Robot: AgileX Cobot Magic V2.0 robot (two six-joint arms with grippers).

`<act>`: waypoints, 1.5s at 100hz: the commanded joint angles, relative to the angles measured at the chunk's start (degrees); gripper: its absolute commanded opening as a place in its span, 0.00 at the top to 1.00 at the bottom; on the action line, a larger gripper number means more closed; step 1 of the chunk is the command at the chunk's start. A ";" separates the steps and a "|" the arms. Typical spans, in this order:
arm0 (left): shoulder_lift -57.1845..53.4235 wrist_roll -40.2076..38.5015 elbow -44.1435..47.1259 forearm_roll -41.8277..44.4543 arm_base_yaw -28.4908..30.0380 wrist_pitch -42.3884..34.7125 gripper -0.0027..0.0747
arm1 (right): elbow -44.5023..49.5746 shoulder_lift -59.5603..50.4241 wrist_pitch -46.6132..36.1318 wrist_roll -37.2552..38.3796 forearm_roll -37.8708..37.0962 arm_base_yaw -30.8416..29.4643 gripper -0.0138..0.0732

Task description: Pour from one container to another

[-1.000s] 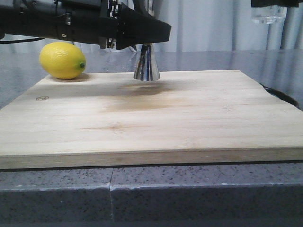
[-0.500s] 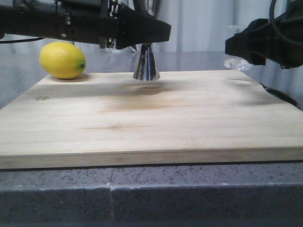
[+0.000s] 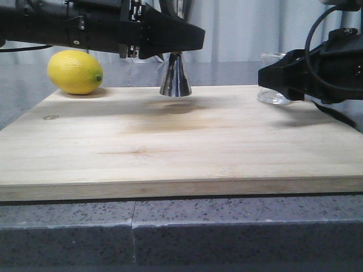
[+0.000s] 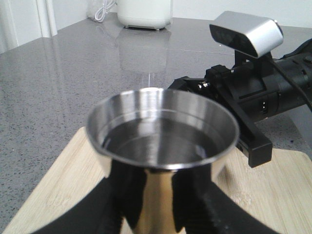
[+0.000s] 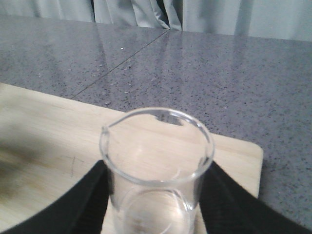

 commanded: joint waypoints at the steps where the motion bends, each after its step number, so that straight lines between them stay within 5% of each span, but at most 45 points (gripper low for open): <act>1: -2.73 -0.42 -1.75 -5.28 -0.52 5.73 0.68 | -1.25 -1.27 -3.26 -1.48 -0.90 -0.11 0.53; 11: -2.73 -0.42 -1.75 -5.28 -0.52 5.73 0.68 | -1.25 -1.27 -2.78 -2.94 -1.55 -0.11 0.50; 40: -2.73 -0.42 -1.75 -5.28 -0.52 5.73 0.68 | -1.25 -2.72 -0.28 -2.83 -1.55 -0.11 0.16; 73: -2.73 -0.42 -1.75 -5.28 -0.52 5.73 0.68 | -1.25 -14.38 21.58 6.98 -2.01 2.19 0.17; 104: -2.73 -0.42 -1.75 -5.28 -0.52 5.73 0.68 | -1.25 -29.34 45.10 7.79 -1.51 4.34 0.17; 150: -2.73 -0.42 -1.75 -5.28 -0.52 5.73 0.68 | -1.25 -48.59 58.51 7.79 -0.48 4.39 0.17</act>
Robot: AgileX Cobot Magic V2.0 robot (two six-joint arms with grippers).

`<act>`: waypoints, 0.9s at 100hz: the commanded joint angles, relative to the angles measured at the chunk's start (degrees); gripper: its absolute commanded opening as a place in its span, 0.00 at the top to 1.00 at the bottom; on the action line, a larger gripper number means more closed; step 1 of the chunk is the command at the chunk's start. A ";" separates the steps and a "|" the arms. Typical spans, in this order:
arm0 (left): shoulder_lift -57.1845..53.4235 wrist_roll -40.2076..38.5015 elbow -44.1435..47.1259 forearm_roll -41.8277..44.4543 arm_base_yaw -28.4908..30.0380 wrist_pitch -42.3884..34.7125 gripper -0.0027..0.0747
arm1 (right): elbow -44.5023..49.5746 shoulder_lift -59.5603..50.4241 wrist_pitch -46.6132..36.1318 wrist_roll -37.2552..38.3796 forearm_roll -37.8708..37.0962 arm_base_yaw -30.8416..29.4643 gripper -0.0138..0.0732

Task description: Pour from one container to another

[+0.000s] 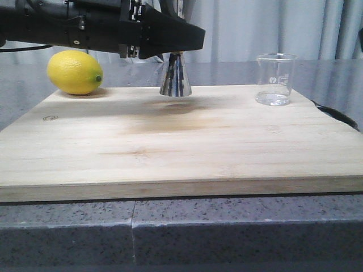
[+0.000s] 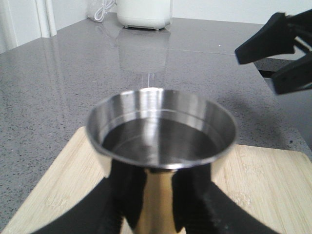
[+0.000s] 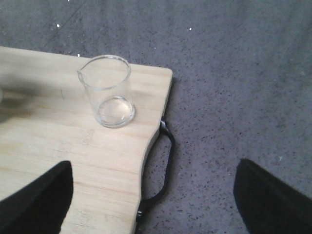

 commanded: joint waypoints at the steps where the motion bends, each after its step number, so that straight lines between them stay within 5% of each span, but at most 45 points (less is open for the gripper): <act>1: -2.73 -0.42 -1.75 -5.28 -0.52 5.73 0.68 | -1.47 -2.93 -2.41 -0.06 -0.19 0.05 0.17; 90: -2.73 -4.77 -1.75 -5.28 -0.52 6.46 0.68 | -1.47 -4.62 -1.69 -0.06 -1.84 0.05 0.17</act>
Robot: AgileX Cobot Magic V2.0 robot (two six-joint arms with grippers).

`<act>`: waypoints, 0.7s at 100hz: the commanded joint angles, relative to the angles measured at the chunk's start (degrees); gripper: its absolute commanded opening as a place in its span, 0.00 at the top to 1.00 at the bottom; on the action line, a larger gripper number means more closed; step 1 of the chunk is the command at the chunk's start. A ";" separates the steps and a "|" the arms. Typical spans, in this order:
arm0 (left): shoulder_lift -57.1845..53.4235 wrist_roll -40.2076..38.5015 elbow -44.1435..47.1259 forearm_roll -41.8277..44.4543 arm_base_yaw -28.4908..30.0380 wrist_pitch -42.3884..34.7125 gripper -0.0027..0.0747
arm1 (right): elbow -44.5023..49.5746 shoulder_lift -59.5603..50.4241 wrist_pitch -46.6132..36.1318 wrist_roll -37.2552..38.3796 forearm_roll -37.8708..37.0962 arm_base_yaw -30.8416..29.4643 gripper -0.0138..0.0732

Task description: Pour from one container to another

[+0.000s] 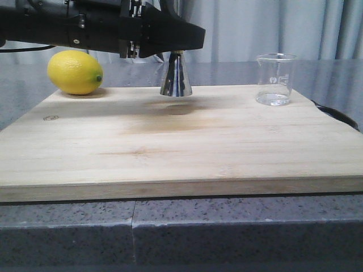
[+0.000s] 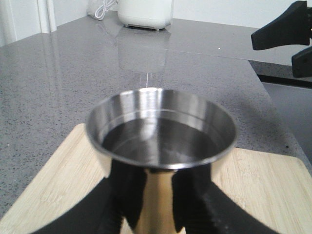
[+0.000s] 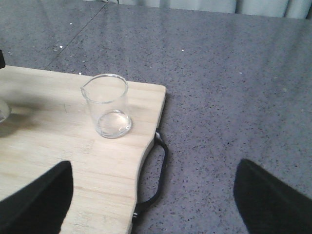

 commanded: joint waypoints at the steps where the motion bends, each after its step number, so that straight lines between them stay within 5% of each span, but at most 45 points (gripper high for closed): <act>1: -2.73 -1.80 -1.75 -5.28 -0.52 6.46 0.68 | -1.47 -0.36 -3.70 -0.18 -1.17 0.05 0.17; 70: -6.19 -3.56 2.24 -2.15 -0.63 6.46 0.68 | -1.47 -0.36 -3.70 -0.18 -1.84 0.05 0.17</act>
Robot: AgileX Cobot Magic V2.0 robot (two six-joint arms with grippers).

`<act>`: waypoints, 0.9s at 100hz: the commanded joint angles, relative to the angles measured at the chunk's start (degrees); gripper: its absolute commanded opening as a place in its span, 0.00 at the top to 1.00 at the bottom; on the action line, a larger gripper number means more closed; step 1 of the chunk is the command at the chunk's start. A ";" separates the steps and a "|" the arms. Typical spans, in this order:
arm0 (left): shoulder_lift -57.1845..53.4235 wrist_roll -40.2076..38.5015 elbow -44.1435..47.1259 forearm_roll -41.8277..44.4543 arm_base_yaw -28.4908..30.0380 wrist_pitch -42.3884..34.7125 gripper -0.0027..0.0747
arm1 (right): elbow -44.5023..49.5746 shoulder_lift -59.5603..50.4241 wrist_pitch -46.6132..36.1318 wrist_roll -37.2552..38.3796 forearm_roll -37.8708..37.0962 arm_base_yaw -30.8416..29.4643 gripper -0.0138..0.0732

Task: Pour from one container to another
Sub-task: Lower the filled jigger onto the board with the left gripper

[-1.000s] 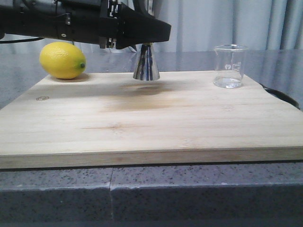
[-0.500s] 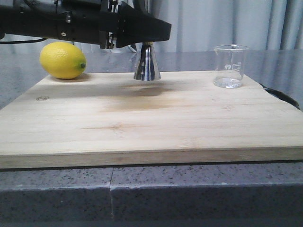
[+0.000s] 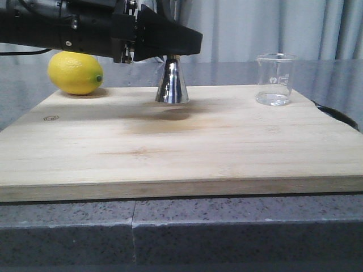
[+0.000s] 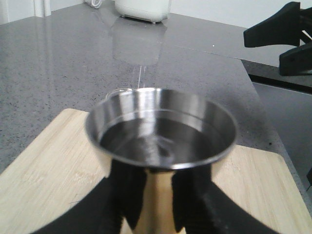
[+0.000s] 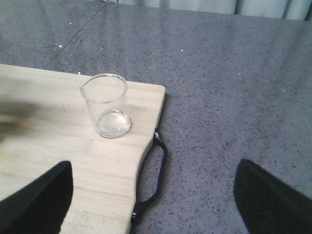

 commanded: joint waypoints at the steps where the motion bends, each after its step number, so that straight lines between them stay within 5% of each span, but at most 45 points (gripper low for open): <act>1: -4.18 -0.41 -0.52 -3.42 -0.63 6.46 0.68 | -1.47 -0.36 -3.70 -0.18 -1.32 0.05 0.17; 90: -4.66 9.87 2.67 -5.91 -0.52 5.70 0.68 | -1.47 -0.36 -3.70 -0.18 -1.75 0.05 0.17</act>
